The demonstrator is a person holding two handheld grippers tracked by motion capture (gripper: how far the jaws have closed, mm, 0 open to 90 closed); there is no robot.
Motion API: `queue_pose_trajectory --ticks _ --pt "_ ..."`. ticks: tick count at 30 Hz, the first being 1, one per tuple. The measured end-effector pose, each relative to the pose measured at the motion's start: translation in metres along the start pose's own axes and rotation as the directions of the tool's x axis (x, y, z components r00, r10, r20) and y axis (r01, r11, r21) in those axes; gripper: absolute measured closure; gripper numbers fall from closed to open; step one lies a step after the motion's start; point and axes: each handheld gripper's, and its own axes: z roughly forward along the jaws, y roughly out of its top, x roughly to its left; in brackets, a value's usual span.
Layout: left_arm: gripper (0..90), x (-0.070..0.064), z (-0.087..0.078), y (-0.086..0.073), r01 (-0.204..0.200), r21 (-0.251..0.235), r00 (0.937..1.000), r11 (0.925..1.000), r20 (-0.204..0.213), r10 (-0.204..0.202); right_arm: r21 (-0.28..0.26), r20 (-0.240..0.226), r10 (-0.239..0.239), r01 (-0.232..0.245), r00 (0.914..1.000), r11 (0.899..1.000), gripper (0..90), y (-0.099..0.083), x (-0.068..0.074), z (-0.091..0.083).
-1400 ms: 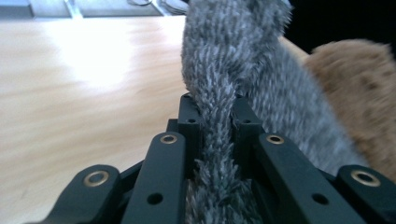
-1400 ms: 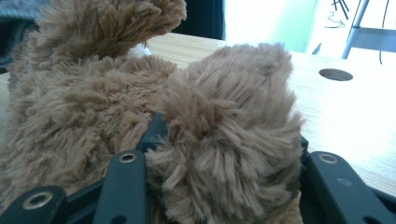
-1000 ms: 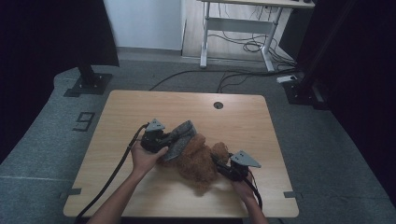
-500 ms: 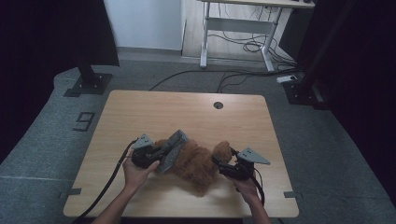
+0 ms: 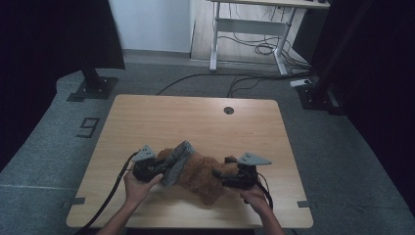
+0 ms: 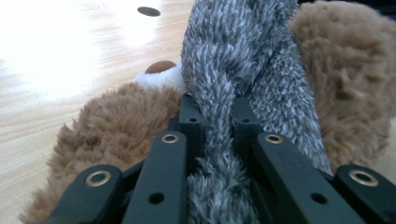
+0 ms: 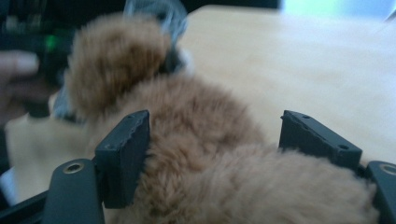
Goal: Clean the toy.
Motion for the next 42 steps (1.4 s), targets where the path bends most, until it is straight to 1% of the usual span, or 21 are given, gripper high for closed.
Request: queue_pose_trajectory --ticks 2,4,6,10,13,15,17,20,23,25,26,28,29,30,31,33,34,35,36,39,42 --pt "79.1 -0.002 -0.003 -0.003 -0.005 0.005 1.0000 1.0000 0.003 0.005 0.024 -0.033 0.015 -0.014 0.9993 1.000 25.5 -0.010 0.006 0.000" --pt "79.1 -0.004 -0.005 -0.006 -0.011 0.011 0.9999 0.9999 0.004 0.011 0.061 -0.058 -0.001 0.005 0.9983 0.998 26.2 -0.018 0.016 0.000" --pt "79.1 -0.006 -0.006 -0.010 -0.013 0.016 0.9999 0.9998 0.005 0.013 0.092 -0.072 0.000 0.006 0.9974 0.996 29.3 -0.024 0.022 0.004" --pt "79.2 -0.005 -0.007 -0.013 -0.004 0.013 0.9999 0.9999 0.010 0.003 0.107 -0.024 -0.044 0.046 0.9988 0.993 35.3 -0.030 0.032 0.011" --pt "79.2 -0.004 -0.004 -0.013 0.002 0.005 0.9999 1.0000 0.010 -0.002 0.112 0.026 -0.087 0.083 0.9959 0.990 39.8 -0.030 0.034 0.013" --pt "79.2 -0.002 -0.001 -0.012 0.011 -0.005 0.9999 0.9999 0.012 -0.011 0.104 0.048 -0.106 0.100 0.9932 0.989 42.1 -0.030 0.031 0.014" --pt "79.3 0.000 0.003 -0.010 0.022 -0.016 0.9997 0.9996 0.010 -0.022 0.082 0.065 -0.113 0.108 0.9914 0.991 44.1 -0.030 0.023 0.016" --pt "79.3 0.002 0.012 -0.005 0.025 -0.034 0.9997 0.9991 -0.006 -0.025 0.048 0.117 -0.132 0.127 0.9844 0.991 46.9 -0.026 0.010 0.021" --pt "79.3 0.006 0.024 0.005 0.022 -0.050 0.9991 0.9985 -0.034 -0.024 0.024 0.165 -0.126 0.124 0.9783 0.992 50.3 -0.020 -0.004 0.028" --pt "79.4 0.008 0.031 0.011 0.026 -0.054 0.9985 0.9982 -0.047 -0.028 0.006 0.208 -0.131 0.132 0.9695 0.991 52.6 -0.014 -0.014 0.032" --pt "79.3 0.009 0.034 0.014 0.028 -0.055 0.9981 0.9981 -0.054 -0.031 -0.002 0.210 -0.119 0.122 0.9705 0.993 52.7 -0.011 -0.019 0.034" --pt "79.4 0.011 0.036 0.017 0.037 -0.051 0.9980 0.9980 -0.049 -0.040 -0.012 0.187 -0.073 0.077 0.9796 0.997 51.3 -0.007 -0.028 0.036" --pt "79.4 0.012 0.036 0.017 0.036 -0.048 0.9981 0.9982 -0.049 -0.038 -0.020 0.179 -0.063 0.067 0.9818 0.998 50.4 -0.007 -0.030 0.035" --pt "79.4 0.011 0.035 0.016 0.033 -0.043 0.9982 0.9985 -0.048 -0.035 -0.031 0.148 -0.029 0.034 0.9886 0.999 47.6 -0.005 -0.033 0.032" --pt "79.4 0.011 0.034 0.015 0.031 -0.040 0.9983 0.9987 -0.048 -0.033 -0.027 0.122 -0.001 0.004 0.9926 1.000 44.9 -0.004 -0.035 0.029" --pt "79.3 0.008 0.031 0.013 0.027 -0.032 0.9987 0.9991 -0.042 -0.028 -0.011 0.067 0.044 -0.044 0.9968 0.999 42.3 -0.002 -0.036 0.023" --pt "79.3 0.007 0.030 0.012 0.025 -0.031 0.9989 0.9992 -0.040 -0.026 0.004 0.027 0.070 -0.070 0.9972 0.998 39.4 -0.002 -0.035 0.017" --pt "79.3 0.004 0.026 0.010 0.017 -0.030 0.9991 0.9994 -0.039 -0.018 0.018 0.004 0.079 -0.079 0.9969 0.997 36.8 -0.003 -0.033 0.015" --pt "79.3 0.004 0.024 0.008 0.014 -0.030 0.9992 0.9995 -0.036 -0.015 0.068 -0.031 0.081 -0.079 0.9962 0.995 31.3 -0.005 -0.028 0.013" --pt "79.1 0.000 0.015 0.001 0.015 -0.030 0.9997 0.9994 -0.018 -0.016 0.153 -0.034 0.039 -0.033 0.9987 0.988 22.7 -0.018 -0.011 0.017" --pt "79.1 -0.003 0.006 -0.008 0.013 -0.023 0.9999 0.9996 -0.002 -0.013 0.148 -0.023 0.028 -0.024 0.9994 0.989 27.0 -0.029 0.000 0.021"
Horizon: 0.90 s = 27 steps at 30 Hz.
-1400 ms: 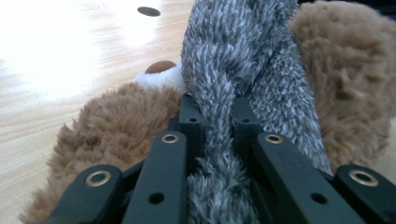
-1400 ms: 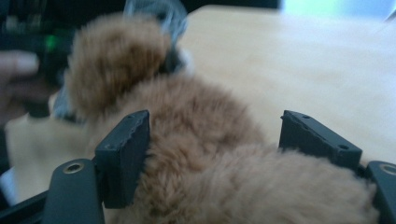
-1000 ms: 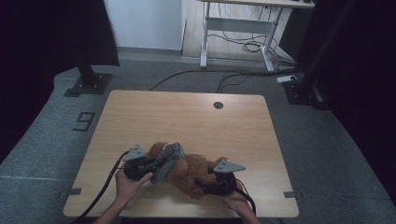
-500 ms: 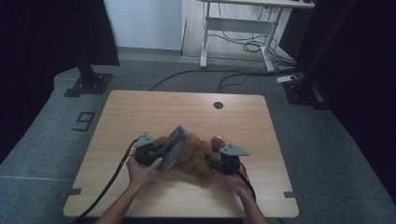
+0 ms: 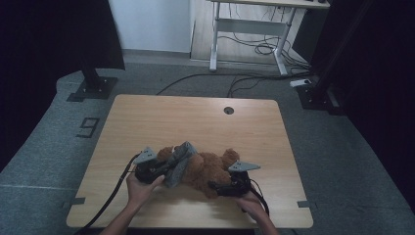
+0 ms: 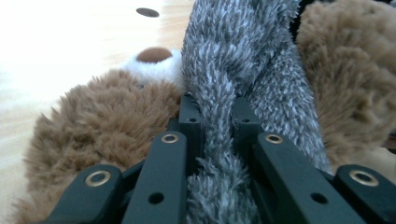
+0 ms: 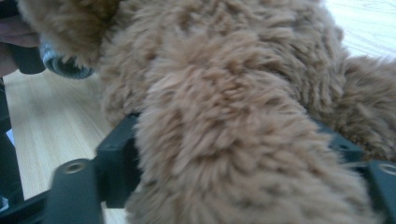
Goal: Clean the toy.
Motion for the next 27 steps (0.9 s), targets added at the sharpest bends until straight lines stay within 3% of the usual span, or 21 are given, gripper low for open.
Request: queue_pose_trajectory --ticks 3,6,9,16,19,20,22,24,27 --pt "79.1 -0.002 -0.008 -0.009 0.014 0.012 0.9993 0.9998 0.034 -0.015 0.018 0.021 -0.056 0.056 0.9982 0.998 35.7 -0.005 0.008 0.002" --pt "79.1 -0.004 -0.010 -0.015 0.023 0.027 0.9978 0.9994 0.061 -0.025 0.052 0.086 -0.136 0.132 0.9870 0.990 41.3 -0.011 0.017 0.003" --pt "79.2 -0.008 -0.010 -0.020 0.019 0.046 0.9966 0.9987 0.079 -0.023 0.063 0.122 -0.164 0.157 0.9790 0.986 43.4 -0.016 0.023 0.004" --pt "79.4 -0.016 -0.012 -0.032 0.002 0.060 0.9976 0.9982 0.069 -0.007 0.071 0.156 -0.196 0.186 0.9682 0.980 44.8 -0.029 0.031 0.005" --pt "79.4 -0.015 -0.006 -0.033 0.015 0.063 0.9975 0.9979 0.067 -0.019 0.068 0.188 -0.216 0.206 0.9582 0.976 45.4 -0.031 0.033 0.007" --pt "79.5 -0.013 -0.002 -0.032 0.022 0.067 0.9974 0.9975 0.066 -0.026 0.067 0.212 -0.227 0.218 0.9504 0.974 45.6 -0.031 0.034 0.009" --pt "79.6 -0.007 0.009 -0.029 0.044 0.081 0.9963 0.9957 0.069 -0.050 0.070 0.257 -0.251 0.241 0.9334 0.968 45.8 -0.029 0.031 0.013" --pt "79.5 -0.001 0.017 -0.024 0.066 0.088 0.9950 0.9939 0.068 -0.072 0.070 0.277 -0.259 0.250 0.9252 0.966 45.9 -0.025 0.024 0.017" --pt "79.3 0.005 0.025 -0.012 0.094 0.087 0.9919 0.9918 0.077 -0.101 0.046 0.264 -0.247 0.243 0.9325 0.969 45.8 -0.018 0.011 0.020"
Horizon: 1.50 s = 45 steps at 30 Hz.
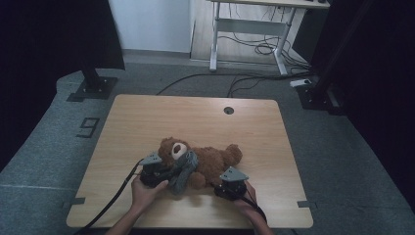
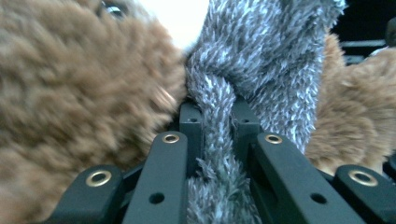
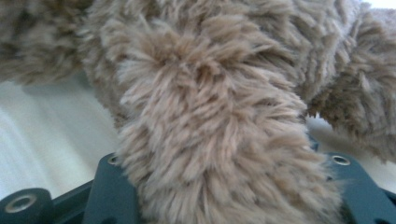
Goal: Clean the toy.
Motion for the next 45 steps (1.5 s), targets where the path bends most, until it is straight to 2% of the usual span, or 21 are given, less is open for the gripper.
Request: queue_pose_trajectory --ticks 4,8,11,12,14,16,18,21,23,26,28,29,30,32,35,37,42,45 --pt "79.1 -0.007 -0.003 0.011 -0.022 -0.016 0.9997 0.9996 0.012 0.023 -0.046 -0.054 -0.021 0.019 0.9983 0.999 45.8 -0.002 -0.017 0.002" --pt "79.1 -0.021 -0.002 0.029 -0.057 -0.040 0.9976 0.9976 0.037 0.059 -0.061 -0.065 -0.023 0.020 0.9976 0.998 45.7 -0.006 -0.019 0.000" --pt "78.9 -0.035 0.004 0.045 -0.091 -0.049 0.9941 0.9947 0.055 0.094 -0.061 -0.054 -0.051 0.048 0.9972 0.997 45.5 -0.007 -0.015 -0.002" --pt "78.8 -0.042 0.009 0.054 -0.113 -0.049 0.9915 0.9924 0.059 0.116 -0.063 -0.052 -0.057 0.054 0.9970 0.997 45.4 -0.007 -0.015 -0.002" --pt "78.5 -0.052 0.020 0.064 -0.131 -0.031 0.9891 0.9909 0.064 0.133 -0.065 -0.050 -0.067 0.064 0.9965 0.996 44.8 -0.007 -0.015 -0.002" --pt "78.1 -0.060 0.036 0.067 -0.157 0.010 0.9859 0.9875 0.059 0.156 -0.066 -0.054 -0.063 0.059 0.9966 0.996 44.3 -0.007 -0.015 -0.001" --pt "78.0 -0.063 0.049 0.065 -0.167 0.037 0.9850 0.9853 0.050 0.165 -0.064 -0.055 -0.066 0.062 0.9963 0.996 44.1 -0.007 -0.016 -0.001" --pt "78.1 -0.063 0.052 0.061 -0.173 0.031 0.9842 0.9844 0.044 0.172 -0.067 -0.062 -0.062 0.058 0.9961 0.996 45.7 -0.010 -0.019 -0.003" --pt "78.2 -0.062 0.048 0.058 -0.192 0.025 0.9813 0.9811 0.021 0.191 -0.077 -0.077 -0.050 0.044 0.9958 0.996 48.1 -0.012 -0.021 -0.005" --pt "78.1 -0.052 0.034 0.054 -0.187 0.013 0.9819 0.9822 -0.024 0.188 -0.082 -0.085 -0.062 0.055 0.9945 0.995 50.0 -0.012 -0.020 -0.005" --pt "78.1 -0.039 0.023 0.050 -0.166 0.007 0.9842 0.9861 -0.062 0.166 -0.084 -0.090 -0.058 0.050 0.9942 0.995 50.2 -0.013 -0.020 -0.006" --pt "78.3 -0.031 0.017 0.048 -0.150 0.001 0.9864 0.9886 -0.067 0.150 -0.085 -0.098 -0.051 0.042 0.9939 0.996 50.3 -0.013 -0.021 -0.006" --pt "78.6 -0.023 0.012 0.046 -0.130 0.001 0.9891 0.9915 -0.069 0.130 -0.087 -0.107 -0.046 0.036 0.9932 0.996 50.6 -0.014 -0.023 -0.007" --pt "79.0 -0.015 0.004 0.042 -0.101 -0.010 0.9940 0.9948 -0.044 0.101 -0.101 -0.123 -0.049 0.037 0.9911 0.994 50.8 -0.013 -0.021 -0.007" --pt "79.0 -0.018 -0.004 0.038 -0.123 -0.021 0.9906 0.9922 -0.063 0.121 -0.092 -0.122 -0.069 0.058 0.9902 0.994 50.8 -0.010 -0.017 -0.005" --pt "79.0 -0.019 -0.013 0.038 -0.133 -0.041 0.9891 0.9902 -0.069 0.130 -0.087 -0.130 -0.053 0.042 0.9902 0.995 50.8 -0.011 -0.019 -0.005" --pt "79.0 -0.016 -0.032 0.044 -0.124 -0.100 0.9869 0.9872 -0.116 0.112 -0.086 -0.135 -0.019 0.008 0.9907 0.996 50.7 -0.012 -0.022 -0.005" --pt "78.7 -0.020 -0.027 0.049 -0.117 -0.095 0.9915 0.9886 -0.068 0.111 -0.085 -0.135 -0.015 0.004 0.9908 0.996 50.7 -0.012 -0.023 -0.004"
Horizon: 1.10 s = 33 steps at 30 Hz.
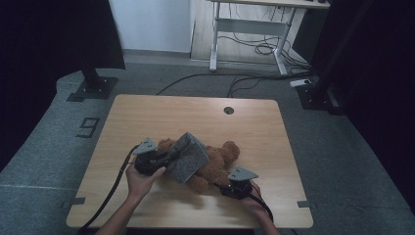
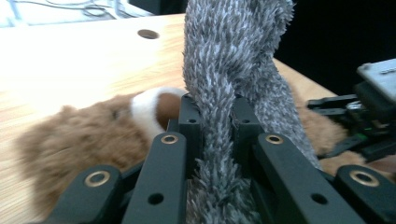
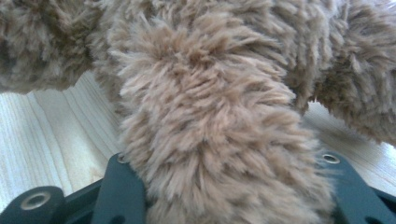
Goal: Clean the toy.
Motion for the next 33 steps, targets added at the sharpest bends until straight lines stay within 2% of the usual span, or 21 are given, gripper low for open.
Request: queue_pose_trajectory --ticks 1,4,6,8,10,13,16,18,20,21,22,23,25,26,27,28,31,32,33 --pt "78.7 -0.008 0.009 0.004 -0.004 0.007 0.9992 1.0000 0.040 0.004 0.000 0.000 0.000 0.000 1.0000 1.000 50.7 0.000 0.000 0.000" --pt "78.6 -0.030 0.028 0.010 -0.038 0.016 0.9949 0.9992 0.094 0.036 0.003 0.001 -0.003 0.003 1.0000 1.000 50.7 0.000 0.000 0.000" --pt "78.5 -0.049 0.047 0.013 -0.062 0.033 0.9888 0.9975 0.138 0.057 0.003 0.003 -0.003 0.003 1.0000 1.000 50.7 0.000 0.000 0.000" --pt "78.4 -0.068 0.068 0.008 -0.101 0.080 0.9837 0.9917 0.157 0.087 0.004 0.002 0.004 -0.004 1.0000 1.000 50.7 0.000 0.000 0.000" --pt "78.4 -0.074 0.081 -0.001 -0.128 0.115 0.9832 0.9851 0.145 0.111 0.012 0.004 0.005 -0.005 1.0000 1.000 50.9 -0.001 -0.001 0.000" --pt "78.5 -0.069 0.078 -0.008 -0.115 0.107 0.9853 0.9875 0.139 0.100 0.033 0.012 -0.001 0.000 0.9999 0.999 51.9 -0.001 -0.001 -0.001" --pt "78.4 -0.061 0.062 -0.011 -0.124 0.093 0.9888 0.9879 0.095 0.115 0.034 0.011 -0.011 0.010 0.9999 0.999 53.2 -0.001 0.001 -0.001" --pt "78.3 -0.051 0.048 -0.014 -0.122 0.081 0.9917 0.9893 0.053 0.117 0.037 0.005 0.007 -0.007 1.0000 0.999 53.7 -0.001 -0.001 -0.001" --pt "78.3 -0.036 0.033 -0.019 -0.103 0.078 0.9947 0.9917 0.009 0.102 0.034 0.000 0.022 -0.022 0.9998 0.999 54.1 -0.002 -0.003 -0.001" --pt "78.3 -0.017 0.018 -0.025 -0.049 0.071 0.9987 0.9963 0.017 0.048 0.033 0.000 0.025 -0.025 0.9997 0.999 54.1 -0.002 -0.004 -0.001" --pt "78.5 -0.017 0.018 -0.025 -0.049 0.071 0.9987 0.9963 0.017 0.048 0.027 -0.007 0.032 -0.032 0.9995 0.999 54.4 -0.002 -0.005 -0.002" --pt "78.7 -0.007 0.007 -0.030 -0.029 0.060 0.9995 0.9978 0.015 0.029 0.026 -0.008 0.028 -0.028 0.9996 0.999 54.5 -0.001 -0.004 -0.001" --pt "78.6 -0.001 -0.006 -0.034 -0.031 0.041 0.9993 0.9987 -0.021 0.032 0.029 -0.003 0.019 -0.019 0.9998 0.999 54.6 0.000 -0.002 0.001" --pt "78.4 -0.001 -0.006 -0.034 -0.031 0.041 0.9993 0.9987 -0.021 0.032 0.030 -0.003 0.025 -0.025 0.9997 0.999 54.6 0.000 -0.003 0.001" --pt "78.3 0.007 -0.017 -0.036 -0.015 0.027 0.9992 0.9995 -0.038 0.016 0.030 -0.005 0.031 -0.031 0.9995 0.999 54.7 0.000 -0.004 0.001" --pt "78.1 0.007 -0.017 -0.036 -0.015 0.027 0.9992 0.9995 -0.038 0.016 0.030 -0.005 0.031 -0.031 0.9995 0.999 54.7 0.000 -0.004 0.001" --pt "78.1 0.023 -0.029 -0.039 0.016 0.012 0.9964 0.9998 -0.084 -0.015 0.031 -0.003 0.023 -0.023 0.9997 0.999 54.7 -0.001 -0.004 0.000" --pt "78.1 0.023 -0.029 -0.039 0.016 0.012 0.9964 0.9998 -0.084 -0.015 0.031 -0.003 0.023 -0.023 0.9997 0.999 54.7 -0.001 -0.004 0.000" --pt "78.1 0.031 -0.033 -0.040 0.028 0.009 0.9939 0.9996 -0.107 -0.027 0.031 -0.007 0.020 -0.020 0.9998 0.999 54.7 -0.001 -0.005 0.000"
